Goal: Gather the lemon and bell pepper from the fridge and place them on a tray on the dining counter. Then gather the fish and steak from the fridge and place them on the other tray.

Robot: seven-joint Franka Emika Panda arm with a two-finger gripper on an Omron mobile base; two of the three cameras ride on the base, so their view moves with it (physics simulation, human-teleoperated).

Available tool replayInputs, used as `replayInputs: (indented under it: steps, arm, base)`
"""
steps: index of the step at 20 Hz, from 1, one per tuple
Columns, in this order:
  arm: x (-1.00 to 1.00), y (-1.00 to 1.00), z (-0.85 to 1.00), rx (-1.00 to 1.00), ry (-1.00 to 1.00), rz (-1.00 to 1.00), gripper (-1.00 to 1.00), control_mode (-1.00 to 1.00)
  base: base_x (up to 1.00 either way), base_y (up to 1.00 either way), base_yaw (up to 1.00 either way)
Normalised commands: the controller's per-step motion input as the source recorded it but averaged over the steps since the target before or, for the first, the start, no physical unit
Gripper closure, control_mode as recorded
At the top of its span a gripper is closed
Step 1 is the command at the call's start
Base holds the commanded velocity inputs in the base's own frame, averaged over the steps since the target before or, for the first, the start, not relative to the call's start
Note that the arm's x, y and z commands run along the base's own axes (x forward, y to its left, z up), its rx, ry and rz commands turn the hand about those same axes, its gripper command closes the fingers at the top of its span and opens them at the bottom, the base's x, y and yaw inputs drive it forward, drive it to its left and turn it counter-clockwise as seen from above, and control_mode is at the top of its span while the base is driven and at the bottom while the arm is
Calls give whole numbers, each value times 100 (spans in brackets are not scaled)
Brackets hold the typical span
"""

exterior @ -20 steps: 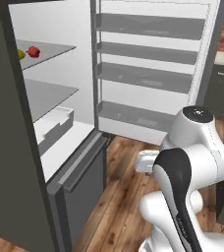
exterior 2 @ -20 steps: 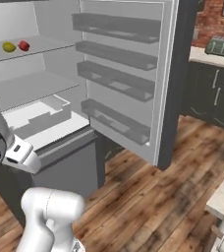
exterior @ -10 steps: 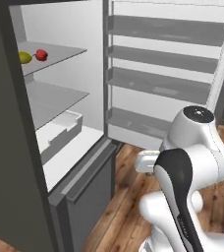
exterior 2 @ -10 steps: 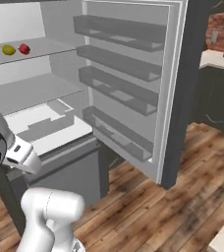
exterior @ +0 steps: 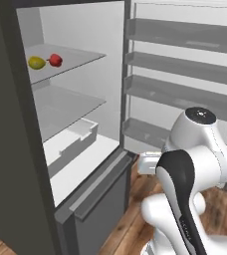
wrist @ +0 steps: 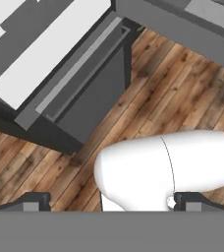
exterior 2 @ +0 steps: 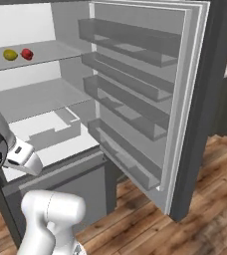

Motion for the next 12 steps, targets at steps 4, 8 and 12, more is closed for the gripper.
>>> replayInputs:
  steps: [4, 8, 12]
  arm:
    - [0, 0, 0, 0, 0, 0, -100, 100]
    - [0, 0, 0, 0, 0, 0, -100, 100]
    - [0, 0, 0, 0, 0, 0, -100, 100]
  base:
    - [47, 1, 30]
    - [53, 0, 29]
    - [57, -1, 27]
